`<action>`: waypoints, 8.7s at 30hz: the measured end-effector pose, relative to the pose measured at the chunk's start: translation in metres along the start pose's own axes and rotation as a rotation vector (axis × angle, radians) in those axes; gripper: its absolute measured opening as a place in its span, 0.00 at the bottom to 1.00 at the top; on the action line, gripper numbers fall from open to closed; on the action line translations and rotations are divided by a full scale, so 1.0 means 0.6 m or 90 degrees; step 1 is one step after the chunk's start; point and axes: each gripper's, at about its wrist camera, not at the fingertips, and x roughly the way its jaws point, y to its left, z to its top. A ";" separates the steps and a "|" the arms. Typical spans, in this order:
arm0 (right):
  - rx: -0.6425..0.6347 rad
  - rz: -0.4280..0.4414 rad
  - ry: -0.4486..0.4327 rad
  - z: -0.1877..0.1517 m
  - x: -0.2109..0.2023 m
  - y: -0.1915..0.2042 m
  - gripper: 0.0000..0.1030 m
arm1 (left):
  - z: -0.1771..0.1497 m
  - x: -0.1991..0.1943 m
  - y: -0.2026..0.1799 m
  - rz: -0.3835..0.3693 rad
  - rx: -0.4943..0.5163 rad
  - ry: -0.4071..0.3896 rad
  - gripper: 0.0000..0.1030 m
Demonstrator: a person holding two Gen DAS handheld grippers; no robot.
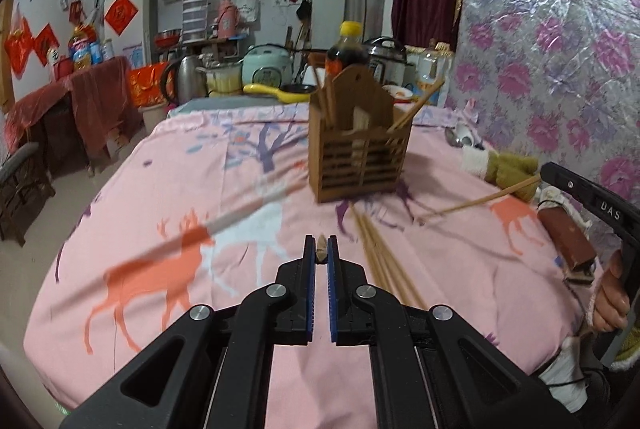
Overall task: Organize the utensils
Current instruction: 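Lift both chopsticks and carry them over the wooden holder, then drop both chopsticks into the holder and open both grippers, then spread the remaining chopsticks apart with the left gripper, then close the right gripper on a chopstick while the left gripper grasps another, then lift both chopsticks and carry them toward the wooden holder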
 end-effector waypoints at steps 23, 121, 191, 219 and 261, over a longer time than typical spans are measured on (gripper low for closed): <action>-0.049 0.037 -0.054 0.141 0.046 0.065 0.06 | 0.206 0.038 -0.048 -0.053 0.050 -0.039 0.06; 0.162 -0.003 0.166 -0.183 0.096 -0.044 0.94 | -0.147 0.171 -0.047 0.160 0.056 0.152 0.96; -0.139 0.099 0.215 -0.216 0.095 0.101 0.31 | -0.152 0.154 0.024 0.162 0.013 0.144 0.08; -0.088 0.020 0.205 -0.211 0.113 0.061 0.06 | -0.151 0.143 0.011 0.104 0.007 0.128 0.06; -0.047 0.072 0.256 -0.214 0.097 0.024 0.18 | 0.000 0.032 -0.027 0.012 -0.006 0.037 0.06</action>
